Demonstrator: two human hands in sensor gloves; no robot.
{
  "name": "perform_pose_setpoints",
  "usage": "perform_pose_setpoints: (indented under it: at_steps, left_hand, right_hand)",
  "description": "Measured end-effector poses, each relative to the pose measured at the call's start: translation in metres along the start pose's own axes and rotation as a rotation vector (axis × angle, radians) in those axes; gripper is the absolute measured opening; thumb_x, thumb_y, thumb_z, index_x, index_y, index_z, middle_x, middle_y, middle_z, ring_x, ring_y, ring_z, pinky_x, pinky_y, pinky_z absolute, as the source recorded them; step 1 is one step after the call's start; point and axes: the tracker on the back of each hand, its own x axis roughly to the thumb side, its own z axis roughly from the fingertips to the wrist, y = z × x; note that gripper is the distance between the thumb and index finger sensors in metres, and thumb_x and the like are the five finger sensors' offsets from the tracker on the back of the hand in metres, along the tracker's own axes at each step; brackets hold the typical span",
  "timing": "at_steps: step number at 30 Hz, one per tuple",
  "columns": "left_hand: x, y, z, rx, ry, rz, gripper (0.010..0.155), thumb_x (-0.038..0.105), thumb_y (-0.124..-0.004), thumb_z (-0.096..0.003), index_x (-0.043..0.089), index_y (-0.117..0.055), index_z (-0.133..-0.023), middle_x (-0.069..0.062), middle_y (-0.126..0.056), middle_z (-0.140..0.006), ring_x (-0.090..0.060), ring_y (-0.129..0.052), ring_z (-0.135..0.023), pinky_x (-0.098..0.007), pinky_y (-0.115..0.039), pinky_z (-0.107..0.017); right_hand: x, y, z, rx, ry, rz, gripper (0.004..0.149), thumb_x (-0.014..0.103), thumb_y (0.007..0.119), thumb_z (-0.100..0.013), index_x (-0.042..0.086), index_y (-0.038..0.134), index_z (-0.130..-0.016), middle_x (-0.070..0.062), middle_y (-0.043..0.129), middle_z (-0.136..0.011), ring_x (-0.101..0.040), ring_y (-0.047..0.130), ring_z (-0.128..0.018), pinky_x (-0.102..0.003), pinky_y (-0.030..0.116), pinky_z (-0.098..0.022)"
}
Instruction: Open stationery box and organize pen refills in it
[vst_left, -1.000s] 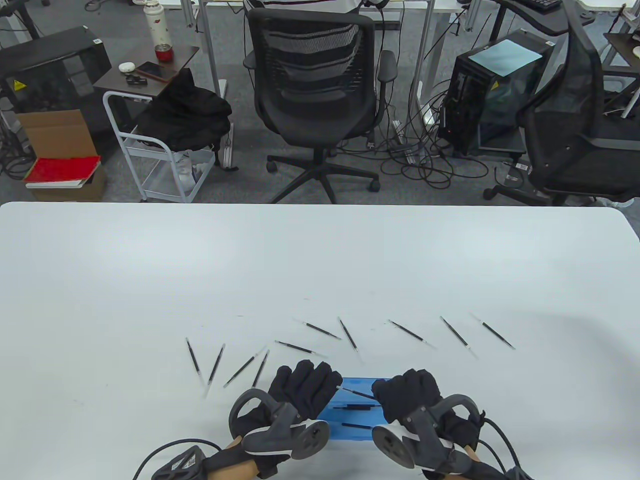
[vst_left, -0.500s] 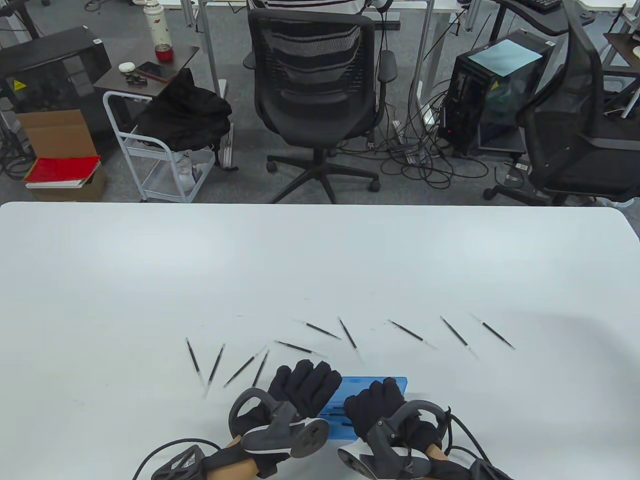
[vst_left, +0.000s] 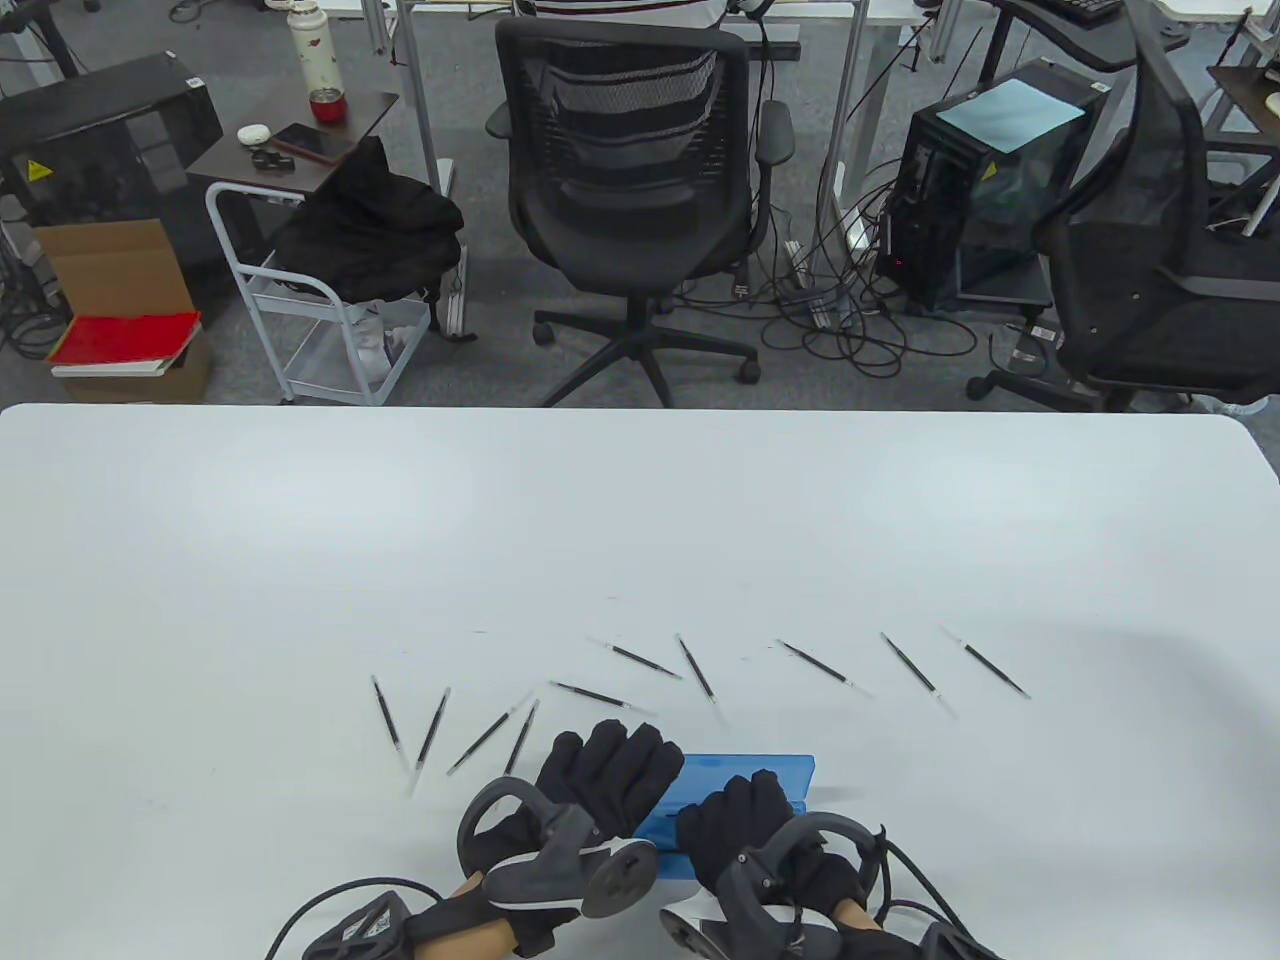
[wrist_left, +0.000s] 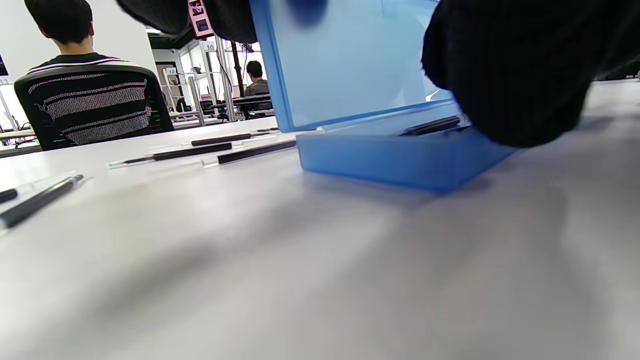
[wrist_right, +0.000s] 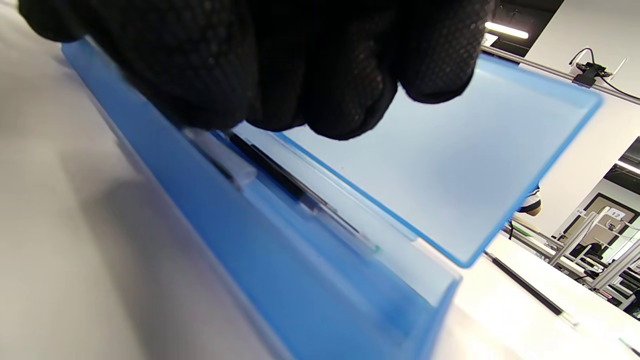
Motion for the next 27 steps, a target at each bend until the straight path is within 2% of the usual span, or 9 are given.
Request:
perform_pose_setpoints:
  at_steps: [7, 11, 15, 19, 22, 27]
  left_hand:
    - [0.0, 0.0, 0.0, -0.001, 0.001, -0.001, 0.113, 0.063, -0.083, -0.043, 0.019, -0.012, -0.119, -0.011, -0.018, -0.129, -0.047, -0.042, -0.117, -0.067, -0.048, -0.081]
    - [0.0, 0.0, 0.0, 0.0, 0.001, -0.001, 0.113, 0.063, -0.083, -0.043, 0.019, -0.012, -0.119, -0.011, -0.019, -0.129, -0.047, -0.042, -0.117, -0.067, -0.048, -0.081]
    - [0.0, 0.0, 0.0, 0.0, 0.001, -0.001, 0.113, 0.063, -0.083, -0.043, 0.019, -0.012, -0.119, -0.011, -0.019, -0.129, -0.047, -0.042, -0.117, -0.067, -0.049, -0.081]
    - [0.0, 0.0, 0.0, -0.001, 0.001, -0.002, 0.113, 0.063, -0.083, -0.0429, 0.019, -0.012, -0.119, -0.011, -0.019, -0.129, -0.047, -0.042, -0.117, -0.067, -0.049, -0.081]
    - [0.0, 0.0, 0.0, -0.001, 0.001, -0.001, 0.113, 0.063, -0.083, -0.0429, 0.019, -0.012, -0.119, -0.011, -0.019, -0.129, -0.047, -0.042, -0.117, -0.067, -0.048, -0.081]
    - [0.0, 0.0, 0.0, -0.003, 0.0, 0.004, 0.113, 0.063, -0.083, -0.043, 0.019, -0.012, -0.119, -0.011, -0.019, -0.129, -0.047, -0.042, -0.117, -0.067, -0.048, -0.081]
  right_hand:
    - [-0.023, -0.028, 0.003, -0.101, 0.069, -0.14, 0.053, 0.032, 0.092, -0.04, 0.023, 0.077, -0.09, -0.001, 0.099, -0.075, -0.028, 0.099, -0.068, -0.054, 0.079, -0.063]
    - [-0.058, -0.045, 0.0, -0.15, 0.172, -0.165, 0.053, 0.032, 0.092, -0.04, 0.023, 0.077, -0.091, -0.001, 0.099, -0.076, -0.028, 0.099, -0.068, -0.054, 0.078, -0.064]
    - [-0.095, -0.046, -0.008, -0.128, 0.279, -0.16, 0.053, 0.031, 0.092, -0.041, 0.023, 0.077, -0.091, -0.001, 0.099, -0.076, -0.028, 0.098, -0.069, -0.054, 0.078, -0.064]
    - [-0.131, -0.028, -0.021, -0.053, 0.389, -0.194, 0.053, 0.031, 0.092, -0.041, 0.022, 0.077, -0.091, -0.001, 0.099, -0.076, -0.029, 0.098, -0.069, -0.055, 0.078, -0.064]
    - [-0.151, -0.003, -0.031, 0.032, 0.458, -0.215, 0.053, 0.031, 0.092, -0.041, 0.022, 0.077, -0.092, -0.002, 0.099, -0.076, -0.029, 0.098, -0.069, -0.055, 0.078, -0.064]
    - [-0.168, 0.047, -0.046, 0.252, 0.54, -0.212, 0.055, 0.031, 0.091, -0.042, 0.021, 0.075, -0.094, -0.003, 0.098, -0.079, -0.03, 0.097, -0.071, -0.056, 0.077, -0.065]
